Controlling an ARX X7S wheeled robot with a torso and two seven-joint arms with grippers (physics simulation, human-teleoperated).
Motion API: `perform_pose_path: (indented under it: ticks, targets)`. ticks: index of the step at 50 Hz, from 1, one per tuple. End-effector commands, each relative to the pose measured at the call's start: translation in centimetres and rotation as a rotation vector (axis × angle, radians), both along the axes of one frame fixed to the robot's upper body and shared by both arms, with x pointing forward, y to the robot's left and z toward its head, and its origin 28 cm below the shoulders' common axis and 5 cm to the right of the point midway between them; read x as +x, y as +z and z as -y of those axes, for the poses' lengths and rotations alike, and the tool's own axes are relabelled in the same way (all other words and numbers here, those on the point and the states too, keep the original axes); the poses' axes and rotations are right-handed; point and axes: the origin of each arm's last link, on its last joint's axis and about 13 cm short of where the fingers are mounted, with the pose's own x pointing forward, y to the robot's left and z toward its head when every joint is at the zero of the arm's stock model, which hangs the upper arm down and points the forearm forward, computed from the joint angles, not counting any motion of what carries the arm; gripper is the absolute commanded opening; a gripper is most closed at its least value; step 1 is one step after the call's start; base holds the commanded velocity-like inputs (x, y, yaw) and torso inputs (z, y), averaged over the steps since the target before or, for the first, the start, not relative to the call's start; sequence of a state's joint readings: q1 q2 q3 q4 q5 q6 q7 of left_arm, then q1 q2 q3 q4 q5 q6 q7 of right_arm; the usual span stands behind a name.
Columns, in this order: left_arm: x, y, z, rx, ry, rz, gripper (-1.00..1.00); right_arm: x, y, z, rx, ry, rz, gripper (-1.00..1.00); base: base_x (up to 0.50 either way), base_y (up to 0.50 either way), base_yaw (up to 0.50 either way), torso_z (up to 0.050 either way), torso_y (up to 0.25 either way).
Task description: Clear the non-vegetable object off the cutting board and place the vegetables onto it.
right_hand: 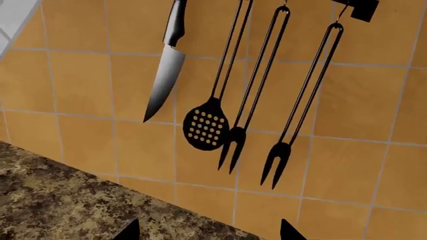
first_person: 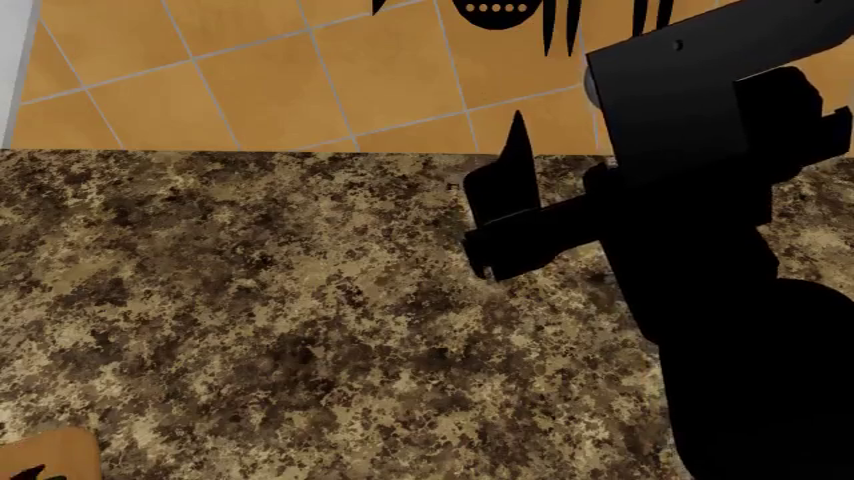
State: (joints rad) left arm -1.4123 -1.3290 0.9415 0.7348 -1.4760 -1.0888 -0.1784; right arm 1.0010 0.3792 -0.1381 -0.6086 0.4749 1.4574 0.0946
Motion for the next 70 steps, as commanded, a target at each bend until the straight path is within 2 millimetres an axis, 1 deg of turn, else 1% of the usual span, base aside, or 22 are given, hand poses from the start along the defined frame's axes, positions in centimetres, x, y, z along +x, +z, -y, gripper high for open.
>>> perform_pose_path:
  ticks: [1,7,10,14,18,23,33,36,43,48,55,70]
  targets:
    - [-1.2,1.2,0.2,-0.219,0.073,0.261,1.0,-1.0,0.7,0.1,-0.036,0.021,-0.011,1.0,0.04,0.0,0.0,0.0,0.0]
    - [-1.5,0.7,0.9,-0.357,0.112,0.354,1.0,-2.0,0.7,0.2,-0.061,0.044,-0.041,1.0,0.04,0.0,0.0,0.0,0.0]
    - [-1.4,0.5,1.3,-0.43,0.143,0.416,1.0,-2.9,1.1,-0.1,-0.055,0.074,-0.062,1.0,0.04,0.0,0.0,0.0,0.0]
    - [-1.3,0.0,1.3,-0.496,0.178,0.449,1.0,-4.1,1.5,-0.3,-0.08,0.122,-0.102,1.0,0.04,0.0,0.0,0.0,0.0]
    - [-1.6,-0.5,1.2,-0.498,0.181,0.452,1.0,-5.3,1.5,-0.3,-0.114,0.162,-0.136,1.0,0.05,0.0,0.0,0.0,0.0]
    - [-1.8,-0.8,1.1,-0.505,0.2,0.472,1.0,-6.3,1.7,-0.4,-0.105,0.19,-0.185,1.0,0.04,0.0,0.0,0.0,0.0]
    - [-1.8,-0.8,1.2,-0.521,0.235,0.516,1.0,-8.9,2.0,-0.6,-0.121,0.236,-0.26,1.0,0.05,0.0,0.0,0.0,0.0]
    - [-1.8,-0.8,1.3,-0.526,0.237,0.52,1.0,-10.0,2.0,-0.8,-0.12,0.253,-0.304,1.0,0.05,0.0,0.0,0.0,0.0]
    - [-1.8,-0.7,1.2,-0.52,0.241,0.532,1.0,-11.3,2.2,-0.9,-0.125,0.273,-0.371,1.0,0.05,0.0,0.0,0.0,0.0]
    - [-1.8,-0.7,1.2,-0.519,0.237,0.532,1.0,-12.5,2.1,-1.1,-0.209,0.355,-0.423,1.0,0.05,0.0,0.0,0.0,0.0]
    - [-1.8,-0.6,1.2,-0.52,0.237,0.536,1.0,-13.4,2.8,-1.3,-0.287,0.429,-0.436,1.0,0.05,0.0,-0.01,0.0,0.0]
    - [-1.9,-0.4,1.3,-0.519,0.242,0.55,1.0,-14.9,2.3,-1.9,-0.332,0.583,-0.501,1.0,0.05,0.0,-0.01,0.0,0.0]
